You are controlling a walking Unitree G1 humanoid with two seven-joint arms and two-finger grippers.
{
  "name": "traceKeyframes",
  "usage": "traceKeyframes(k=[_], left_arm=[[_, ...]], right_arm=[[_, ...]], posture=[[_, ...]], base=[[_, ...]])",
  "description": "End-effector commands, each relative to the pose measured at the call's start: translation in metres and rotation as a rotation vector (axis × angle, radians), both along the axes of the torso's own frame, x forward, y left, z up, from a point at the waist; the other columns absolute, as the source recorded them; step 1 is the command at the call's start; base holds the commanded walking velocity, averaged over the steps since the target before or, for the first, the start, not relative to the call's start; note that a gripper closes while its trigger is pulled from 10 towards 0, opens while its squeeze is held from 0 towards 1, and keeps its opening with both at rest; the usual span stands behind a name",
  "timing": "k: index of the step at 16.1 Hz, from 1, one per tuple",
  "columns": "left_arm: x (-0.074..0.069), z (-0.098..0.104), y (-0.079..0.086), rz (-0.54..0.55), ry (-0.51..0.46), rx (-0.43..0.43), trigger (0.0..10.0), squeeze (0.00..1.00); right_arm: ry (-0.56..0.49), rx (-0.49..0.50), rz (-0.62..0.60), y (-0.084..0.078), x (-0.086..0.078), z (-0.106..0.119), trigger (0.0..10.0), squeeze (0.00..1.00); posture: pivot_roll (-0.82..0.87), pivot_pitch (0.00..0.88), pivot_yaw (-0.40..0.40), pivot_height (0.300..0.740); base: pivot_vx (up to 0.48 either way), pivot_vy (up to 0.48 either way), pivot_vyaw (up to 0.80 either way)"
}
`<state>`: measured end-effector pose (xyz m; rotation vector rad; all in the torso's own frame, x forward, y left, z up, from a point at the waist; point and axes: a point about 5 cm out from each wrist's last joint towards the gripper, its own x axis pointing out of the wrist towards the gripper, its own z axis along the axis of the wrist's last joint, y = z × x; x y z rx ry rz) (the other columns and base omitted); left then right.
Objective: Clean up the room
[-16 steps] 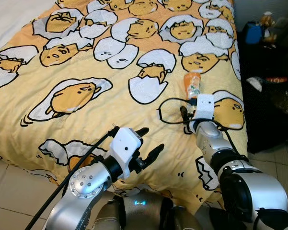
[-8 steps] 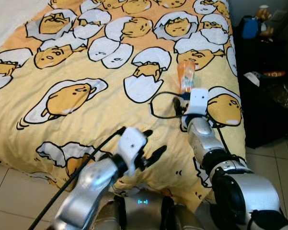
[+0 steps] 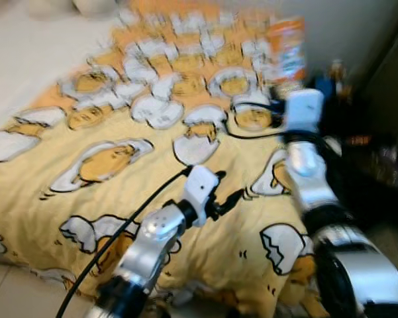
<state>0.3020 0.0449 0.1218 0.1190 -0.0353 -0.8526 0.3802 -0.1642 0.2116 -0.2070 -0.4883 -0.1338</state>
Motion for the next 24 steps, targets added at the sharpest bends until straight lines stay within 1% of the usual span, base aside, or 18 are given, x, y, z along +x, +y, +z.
traceKeyframes(k=[1, 2, 3, 4, 5, 6, 7, 8, 9, 10, 11, 13, 17, 18, 20, 22, 24], left_arm=[[0.003, -0.003, -0.001, 0.013, -0.008, 0.018, 10.0, 0.00], [0.008, -0.004, 0.000, 0.042, -0.018, 0.023, 10.0, 0.00], [0.011, -0.004, 0.001, 0.062, -0.019, 0.022, 10.0, 0.00], [0.015, -0.005, 0.004, 0.087, -0.010, -0.001, 10.0, 0.00], [0.018, -0.005, 0.006, 0.103, 0.005, -0.026, 10.0, 0.00], [0.021, -0.007, 0.008, 0.124, 0.031, -0.060, 10.0, 0.00], [0.023, -0.009, 0.008, 0.132, 0.041, -0.075, 10.0, 0.00], [0.023, -0.011, 0.007, 0.122, 0.037, -0.069, 10.0, 0.00], [0.022, -0.010, 0.007, 0.117, 0.031, -0.098, 10.0, 0.00], [0.021, -0.012, 0.006, 0.125, 0.016, -0.089, 10.0, 0.00], [0.018, -0.016, 0.002, 0.099, 0.015, -0.081, 10.0, 0.00], [0.014, -0.020, -0.004, 0.056, 0.025, -0.094, 10.0, 0.00], [0.013, -0.022, -0.011, 0.014, 0.036, -0.106, 10.0, 0.00], [0.013, -0.024, -0.012, 0.016, 0.046, -0.106, 10.0, 0.00], [0.016, -0.030, -0.009, 0.068, 0.099, -0.117, 10.0, 0.00], [0.022, -0.039, 0.004, 0.190, 0.145, -0.096, 10.0, 0.00], [0.024, -0.043, 0.014, 0.241, 0.164, -0.113, 10.0, 0.00]], right_arm=[[-0.058, 0.018, -0.107, -0.022, -0.010, 0.003, 0.0, 0.00], [-0.040, 0.045, -0.240, -0.051, -0.023, -0.010, 0.0, 0.00], [-0.003, 0.059, -0.311, -0.068, -0.031, -0.023, 0.0, 0.00], [0.104, 0.098, -0.410, -0.094, -0.047, -0.054, 0.0, 0.00], [0.229, 0.141, -0.481, -0.115, -0.065, -0.088, 0.0, 0.00], [0.372, 0.172, -0.497, -0.124, -0.084, -0.122, 0.0, 0.00], [0.462, 0.175, -0.482, -0.124, -0.100, -0.146, 0.0, 0.00], [0.492, 0.140, -0.435, -0.116, -0.108, -0.155, 0.0, 0.00], [0.504, 0.121, -0.394, -0.106, -0.112, -0.160, 0.0, 0.00], [0.503, 0.094, -0.372, -0.099, -0.114, -0.160, 0.0, 0.00], [0.496, 0.065, -0.335, -0.090, -0.116, -0.160, 0.0, 0.00], [0.497, 0.073, -0.305, -0.083, -0.118, -0.161, 0.0, 0.00], [0.528, 0.090, -0.290, -0.079, -0.121, -0.165, 0.0, 0.00], [0.534, 0.095, -0.281, -0.077, -0.121, -0.166, 0.0, 0.00], [0.549, 0.115, -0.262, -0.071, -0.120, -0.168, 0.0, 0.00], [0.564, 0.137, -0.234, -0.065, -0.120, -0.171, 0.0, 0.00], [0.580, 0.154, -0.228, -0.063, -0.117, -0.173, 0.0, 0.00]], posture=[[0.09, 0.000, 0.001, 0.740], [0.08, 0.000, 0.006, 0.740], [0.06, 0.000, 0.010, 0.740], [0.05, 0.000, 0.015, 0.740], [0.03, 0.000, 0.021, 0.740], [0.01, 0.000, 0.028, 0.740], [-0.01, 0.000, 0.032, 0.740], [-0.01, 0.000, 0.034, 0.740], [-0.03, 0.000, 0.033, 0.740], [-0.04, 0.000, 0.035, 0.740], [-0.06, 0.000, 0.039, 0.740], [-0.06, 0.000, 0.043, 0.740], [-0.08, 0.000, 0.052, 0.740], [-0.09, 0.000, 0.054, 0.740], [-0.09, 0.000, 0.056, 0.740], [-0.08, 0.000, 0.051, 0.740], [-0.06, 0.000, 0.040, 0.740]], base=[[0.000, 0.000, 0.00], [0.000, 0.000, 0.00], [0.000, 0.000, 0.00], [0.000, 0.000, 0.00], [0.000, 0.000, 0.00], [0.000, 0.000, 0.00], [0.000, 0.000, 0.00], [0.000, 0.000, 0.00], [0.262, 0.000, 0.00], [0.371, -0.296, 0.00], [0.371, -0.300, 0.00], [0.371, -0.300, 0.00], [0.370, -0.301, 0.00], [0.379, -0.289, -0.60], [0.000, 0.000, -0.78], [0.000, 0.000, -0.78], [0.000, 0.000, -0.78]])
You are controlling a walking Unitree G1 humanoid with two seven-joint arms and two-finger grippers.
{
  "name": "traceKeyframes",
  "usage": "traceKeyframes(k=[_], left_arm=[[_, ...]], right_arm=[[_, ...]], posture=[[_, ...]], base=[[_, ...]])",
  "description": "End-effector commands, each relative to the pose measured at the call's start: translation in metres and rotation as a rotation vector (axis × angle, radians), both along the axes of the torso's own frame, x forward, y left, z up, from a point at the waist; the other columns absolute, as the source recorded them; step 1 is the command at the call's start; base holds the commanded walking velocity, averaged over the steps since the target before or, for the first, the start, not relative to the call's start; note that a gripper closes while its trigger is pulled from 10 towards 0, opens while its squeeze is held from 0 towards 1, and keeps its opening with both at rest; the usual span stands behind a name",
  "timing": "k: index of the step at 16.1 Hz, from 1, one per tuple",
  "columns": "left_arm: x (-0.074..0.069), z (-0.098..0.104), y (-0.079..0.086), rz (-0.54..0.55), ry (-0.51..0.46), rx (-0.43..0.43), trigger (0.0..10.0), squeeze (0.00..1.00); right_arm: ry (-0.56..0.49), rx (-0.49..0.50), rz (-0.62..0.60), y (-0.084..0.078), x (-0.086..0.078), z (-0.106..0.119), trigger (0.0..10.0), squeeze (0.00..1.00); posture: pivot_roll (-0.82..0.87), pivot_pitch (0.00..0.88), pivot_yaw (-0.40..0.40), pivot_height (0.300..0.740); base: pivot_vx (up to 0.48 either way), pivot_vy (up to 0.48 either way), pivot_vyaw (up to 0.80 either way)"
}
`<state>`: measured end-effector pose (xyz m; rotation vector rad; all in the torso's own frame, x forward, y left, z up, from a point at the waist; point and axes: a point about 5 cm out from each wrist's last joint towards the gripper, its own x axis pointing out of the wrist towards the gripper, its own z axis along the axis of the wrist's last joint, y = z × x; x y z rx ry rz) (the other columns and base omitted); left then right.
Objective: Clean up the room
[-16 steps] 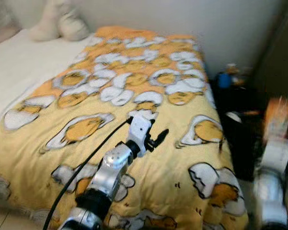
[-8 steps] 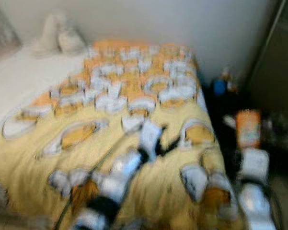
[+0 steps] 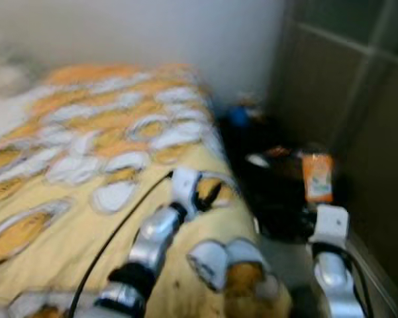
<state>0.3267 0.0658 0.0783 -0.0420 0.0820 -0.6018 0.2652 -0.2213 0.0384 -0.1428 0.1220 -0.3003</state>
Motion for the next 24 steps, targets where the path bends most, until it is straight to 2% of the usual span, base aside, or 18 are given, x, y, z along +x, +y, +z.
traceKeyframes(k=[1, 6, 9, 11, 12, 15, 16, 17, 18, 19, 20, 21, 24], left_arm=[[0.000, 0.000, -0.004, 0.001, 0.007, -0.006, 10.0, 0.00], [-0.002, -0.007, 0.002, 0.034, 0.009, 0.018, 10.0, 0.00], [-0.004, -0.009, 0.002, 0.031, 0.001, 0.041, 10.0, 0.00], [-0.010, -0.006, -0.008, -0.089, -0.079, 0.145, 10.0, 0.00], [-0.014, -0.005, -0.015, -0.159, -0.098, 0.179, 10.0, 0.00], [-0.024, 0.003, -0.025, -0.265, -0.152, 0.197, 10.0, 0.00], [-0.037, 0.013, -0.034, -0.393, -0.173, 0.167, 10.0, 0.00], [-0.047, 0.019, -0.040, -0.489, -0.182, 0.150, 10.0, 0.00], [-0.068, 0.036, -0.041, -0.645, -0.193, 0.140, 10.0, 0.00], [-0.071, 0.046, -0.035, -0.625, -0.201, 0.125, 10.0, 0.00], [-0.077, 0.056, -0.032, -0.629, -0.203, 0.110, 10.0, 0.00], [-0.089, 0.063, -0.031, -0.681, -0.184, 0.125, 10.0, 0.00], [-0.093, 0.071, -0.024, -0.627, -0.132, 0.167, 10.0, 0.00]], right_arm=[[0.006, 0.006, -0.007, -0.004, 0.000, 0.000, 0.0, 0.00], [0.019, 0.005, 0.030, 0.003, 0.007, 0.000, 0.0, 0.00], [0.094, 0.084, -0.001, 0.001, 0.006, -0.013, 0.0, 0.00], [0.171, 0.199, -0.076, -0.008, 0.007, -0.025, 0.0, 0.00], [0.215, 0.211, -0.100, -0.012, 0.009, -0.030, 0.0, 0.00], [0.252, 0.232, -0.154, -0.023, 0.015, -0.030, 0.0, 0.00], [0.261, 0.249, -0.191, -0.031, 0.021, -0.026, 0.0, 0.00], [0.271, 0.266, -0.217, -0.035, 0.023, -0.024, 0.0, 0.00], [0.309, 0.270, -0.242, -0.041, 0.025, -0.024, 0.0, 0.00], [0.332, 0.259, -0.244, -0.042, 0.025, -0.024, 10.0, 0.75], [0.339, 0.249, -0.243, -0.045, 0.028, -0.021, 10.0, 1.00], [0.349, 0.227, -0.211, -0.043, 0.033, -0.018, 10.0, 1.00], [0.345, 0.252, -0.225, -0.046, 0.038, -0.012, 10.0, 1.00]], posture=[[-0.05, 0.000, 0.034, 0.740], [-0.04, 0.000, 0.027, 0.740], [-0.03, 0.000, 0.032, 0.740], [-0.02, 0.000, 0.043, 0.740], [-0.02, 0.008, 0.052, 0.740], [0.01, 0.067, 0.070, 0.740], [0.06, 0.115, 0.078, 0.740], [0.07, 0.122, 0.079, 0.740], [0.12, 0.170, 0.092, 0.740], [0.15, 0.208, 0.096, 0.740], [0.17, 0.230, 0.092, 0.740], [0.18, 0.245, 0.088, 0.740], [0.19, 0.250, 0.074, 0.740]], base=[[0.000, 0.000, -0.78], [0.000, 0.000, -0.78], [0.000, 0.000, 0.00], [0.000, 0.000, 0.00], [0.000, 0.000, 0.00], [0.000, 0.000, 0.00], [0.000, 0.000, 0.00], [0.000, 0.000, 0.00], [0.000, 0.000, 0.00], [0.000, 0.000, 0.00], [0.000, 0.000, 0.00], [0.000, 0.000, 0.00], [0.000, 0.000, 0.00]])
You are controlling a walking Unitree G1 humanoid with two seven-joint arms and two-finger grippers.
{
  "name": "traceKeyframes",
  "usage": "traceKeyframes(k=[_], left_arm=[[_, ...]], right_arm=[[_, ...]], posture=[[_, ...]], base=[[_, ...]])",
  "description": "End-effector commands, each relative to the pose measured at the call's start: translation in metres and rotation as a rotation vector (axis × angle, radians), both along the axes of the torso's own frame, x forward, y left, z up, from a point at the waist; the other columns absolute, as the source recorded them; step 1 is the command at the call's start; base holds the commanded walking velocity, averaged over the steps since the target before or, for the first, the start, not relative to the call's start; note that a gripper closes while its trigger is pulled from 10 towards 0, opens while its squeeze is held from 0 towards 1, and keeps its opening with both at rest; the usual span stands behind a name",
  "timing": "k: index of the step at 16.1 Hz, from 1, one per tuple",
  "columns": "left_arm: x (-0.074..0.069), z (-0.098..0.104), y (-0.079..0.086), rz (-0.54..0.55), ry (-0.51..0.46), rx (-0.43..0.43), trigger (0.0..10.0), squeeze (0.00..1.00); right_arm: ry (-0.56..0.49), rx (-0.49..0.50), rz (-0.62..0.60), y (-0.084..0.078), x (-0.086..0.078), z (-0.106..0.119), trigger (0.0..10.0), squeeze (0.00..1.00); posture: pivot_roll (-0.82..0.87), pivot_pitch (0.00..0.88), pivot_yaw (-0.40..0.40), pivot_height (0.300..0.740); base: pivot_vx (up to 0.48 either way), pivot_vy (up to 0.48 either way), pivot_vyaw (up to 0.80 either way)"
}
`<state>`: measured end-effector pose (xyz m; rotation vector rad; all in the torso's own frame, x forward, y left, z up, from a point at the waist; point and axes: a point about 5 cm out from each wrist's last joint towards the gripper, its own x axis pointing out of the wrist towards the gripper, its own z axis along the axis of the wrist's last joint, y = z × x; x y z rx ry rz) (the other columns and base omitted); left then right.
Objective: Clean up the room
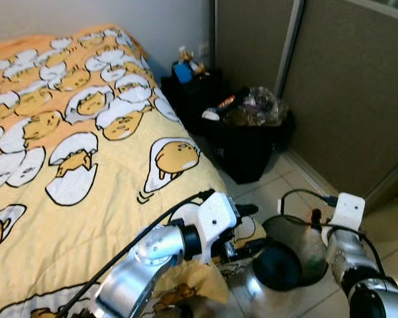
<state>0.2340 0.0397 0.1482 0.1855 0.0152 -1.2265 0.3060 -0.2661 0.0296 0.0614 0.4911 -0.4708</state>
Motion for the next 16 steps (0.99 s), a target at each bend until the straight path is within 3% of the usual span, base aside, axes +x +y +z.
traceKeyframes(k=[1, 2, 5, 6, 7, 8, 9, 11, 12, 16], left_arm=[[0.004, -0.001, 0.004, 0.031, 0.007, 0.016, 10.0, 0.00], [0.009, -0.003, 0.005, 0.063, 0.013, 0.017, 10.0, 0.00], [0.024, -0.018, 0.013, 0.265, 0.065, -0.034, 10.0, 0.00], [0.036, -0.029, 0.021, 0.445, 0.097, -0.082, 10.0, 0.00], [0.041, -0.033, 0.024, 0.512, 0.108, -0.100, 10.0, 0.00], [0.057, -0.041, 0.042, 0.731, 0.153, -0.187, 10.0, 0.00], [0.065, -0.044, 0.063, 0.910, 0.144, -0.227, 10.0, 0.00], [0.070, -0.046, 0.083, 1.042, 0.058, -0.190, 10.0, 0.00], [0.075, -0.052, 0.082, 1.071, 0.072, -0.154, 10.0, 0.00], [0.085, -0.059, 0.076, 1.096, 0.021, -0.096, 10.0, 0.00]], right_arm=[[0.027, -0.015, 0.010, -0.001, -0.001, -0.001, 10.0, 1.00], [0.009, -0.053, 0.023, -0.001, 0.002, 0.003, 10.0, 0.02], [-0.209, -0.150, 0.154, 0.020, 0.022, 0.029, 10.0, 0.00], [-0.380, -0.188, 0.231, 0.038, 0.024, 0.047, 10.0, 0.00], [-0.432, -0.193, 0.250, 0.045, 0.023, 0.053, 10.0, 0.00], [-0.510, -0.207, 0.315, 0.061, 0.014, 0.059, 10.0, 0.00], [-0.521, -0.189, 0.384, 0.072, 0.002, 0.051, 10.0, 0.00], [-0.492, -0.103, 0.434, 0.079, -0.005, 0.034, 10.0, 0.00], [-0.459, -0.029, 0.418, 0.083, -0.005, 0.027, 10.0, 0.00], [-0.423, 0.040, 0.443, 0.085, -0.007, 0.021, 10.0, 0.00]], posture=[[0.18, 0.238, 0.064, 0.740], [0.17, 0.215, 0.049, 0.740], [0.13, 0.122, -0.001, 0.740], [0.13, 0.056, -0.018, 0.740], [0.13, 0.049, -0.020, 0.740], [0.13, 0.000, -0.043, 0.740], [0.14, 0.000, -0.051, 0.740], [0.15, 0.000, -0.054, 0.740], [0.14, 0.000, -0.043, 0.740], [0.12, 0.000, -0.029, 0.740]], base=[[0.000, 0.000, 0.00], [0.000, 0.000, 0.00], [0.000, 0.000, 0.00], [0.000, 0.000, 0.00], [0.000, 0.000, 0.00], [0.000, 0.000, 0.77], [0.000, 0.000, 0.71], [0.000, 0.232, 0.70], [-0.304, 0.368, 0.71], [0.000, 0.000, 0.69]])
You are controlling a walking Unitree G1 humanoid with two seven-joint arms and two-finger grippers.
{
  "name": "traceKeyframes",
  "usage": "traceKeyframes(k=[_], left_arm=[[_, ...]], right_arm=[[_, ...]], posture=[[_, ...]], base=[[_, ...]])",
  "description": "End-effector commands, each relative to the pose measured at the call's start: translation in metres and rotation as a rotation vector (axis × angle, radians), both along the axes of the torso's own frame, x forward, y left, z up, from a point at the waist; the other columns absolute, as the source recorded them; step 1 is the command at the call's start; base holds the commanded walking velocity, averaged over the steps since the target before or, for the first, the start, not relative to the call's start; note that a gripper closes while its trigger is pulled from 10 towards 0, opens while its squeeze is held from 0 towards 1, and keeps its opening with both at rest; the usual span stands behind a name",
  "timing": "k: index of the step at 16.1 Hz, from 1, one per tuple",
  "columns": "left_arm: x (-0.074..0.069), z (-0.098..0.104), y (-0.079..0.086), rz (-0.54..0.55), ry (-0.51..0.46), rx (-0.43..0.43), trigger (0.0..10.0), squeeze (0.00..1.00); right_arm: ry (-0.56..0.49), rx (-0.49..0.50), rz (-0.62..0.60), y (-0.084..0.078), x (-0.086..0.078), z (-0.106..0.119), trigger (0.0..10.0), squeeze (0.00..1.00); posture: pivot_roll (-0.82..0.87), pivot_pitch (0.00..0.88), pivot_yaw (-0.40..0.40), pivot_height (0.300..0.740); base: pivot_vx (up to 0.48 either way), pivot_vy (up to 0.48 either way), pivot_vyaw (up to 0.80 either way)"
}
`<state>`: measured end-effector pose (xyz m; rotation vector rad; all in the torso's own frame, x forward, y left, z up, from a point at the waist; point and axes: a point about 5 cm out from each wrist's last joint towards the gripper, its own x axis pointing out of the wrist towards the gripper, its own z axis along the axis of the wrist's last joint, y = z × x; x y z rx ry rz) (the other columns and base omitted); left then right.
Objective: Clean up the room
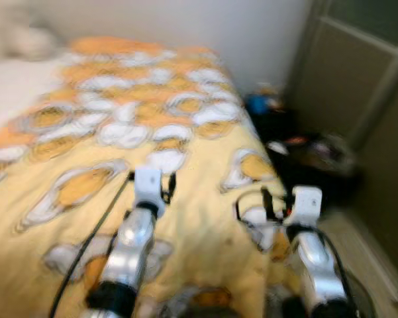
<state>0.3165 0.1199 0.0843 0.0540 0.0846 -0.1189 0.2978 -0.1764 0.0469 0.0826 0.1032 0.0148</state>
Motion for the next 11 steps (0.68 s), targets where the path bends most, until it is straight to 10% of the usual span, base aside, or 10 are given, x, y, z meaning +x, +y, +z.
traceKeyframes(k=[1, 11], left_arm=[[0.003, 0.004, -0.005, -0.010, -0.024, 0.031, 10.0, 0.00], [0.018, 0.014, 0.004, 0.002, -0.070, -0.034, 10.0, 0.00]], right_arm=[[0.000, 0.028, -0.005, -0.005, 0.003, 0.001, 10.0, 0.00], [0.038, 0.049, 0.026, -0.001, 0.003, -0.006, 10.0, 0.00]], posture=[[0.13, 0.000, -0.028, 0.740], [0.14, 0.000, -0.021, 0.740]], base=[[0.000, 0.000, 0.68], [0.000, 0.096, 0.66]])
